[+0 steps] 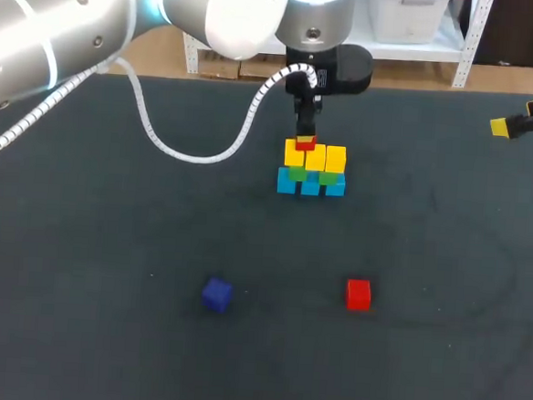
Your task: Place the blue cubes, place green cubes on the blue cubes, place the yellow cubes on the green cubes, then place the red cubes on the yellow cubes, and place purple cube on the red cubes.
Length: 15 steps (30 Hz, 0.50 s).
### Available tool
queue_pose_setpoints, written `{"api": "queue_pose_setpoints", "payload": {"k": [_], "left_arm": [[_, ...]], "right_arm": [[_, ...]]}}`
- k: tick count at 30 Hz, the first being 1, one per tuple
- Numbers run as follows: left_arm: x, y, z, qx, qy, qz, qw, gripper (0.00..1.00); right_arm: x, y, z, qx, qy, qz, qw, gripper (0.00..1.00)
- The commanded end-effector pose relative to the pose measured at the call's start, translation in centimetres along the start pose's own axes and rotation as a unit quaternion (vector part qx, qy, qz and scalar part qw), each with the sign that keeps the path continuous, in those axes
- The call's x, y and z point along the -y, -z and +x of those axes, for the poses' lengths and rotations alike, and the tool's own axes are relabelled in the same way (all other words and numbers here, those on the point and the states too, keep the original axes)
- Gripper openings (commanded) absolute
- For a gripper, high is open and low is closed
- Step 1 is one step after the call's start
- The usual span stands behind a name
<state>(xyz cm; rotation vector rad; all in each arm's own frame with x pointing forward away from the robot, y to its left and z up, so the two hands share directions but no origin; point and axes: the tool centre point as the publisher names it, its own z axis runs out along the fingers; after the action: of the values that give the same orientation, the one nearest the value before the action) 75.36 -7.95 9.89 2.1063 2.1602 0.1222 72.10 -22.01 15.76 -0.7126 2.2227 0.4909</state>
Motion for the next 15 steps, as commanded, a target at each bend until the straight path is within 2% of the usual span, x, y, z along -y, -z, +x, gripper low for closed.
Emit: {"api": "queue_pose_setpoints", "payload": {"k": [1,11,15], "left_arm": [[-0.18,-0.24,-0.06,-0.003,-0.001,0.0,1.0,0.17],[-0.31,-0.27,-0.08,-0.003,-0.002,-0.003,1.0,0.22],[-0.24,-0.22,-0.17,-0.001,-0.003,-0.003,1.0,0.28]], "right_arm": [[0.1,-0.07,0.01,0.001,0.0,-0.002,1.0,1.0],[0.1,-0.07,0.01,0.001,0.0,-0.002,1.0,1.0],[0.1,-0.07,0.01,0.001,0.0,-0.002,1.0,1.0]]}}
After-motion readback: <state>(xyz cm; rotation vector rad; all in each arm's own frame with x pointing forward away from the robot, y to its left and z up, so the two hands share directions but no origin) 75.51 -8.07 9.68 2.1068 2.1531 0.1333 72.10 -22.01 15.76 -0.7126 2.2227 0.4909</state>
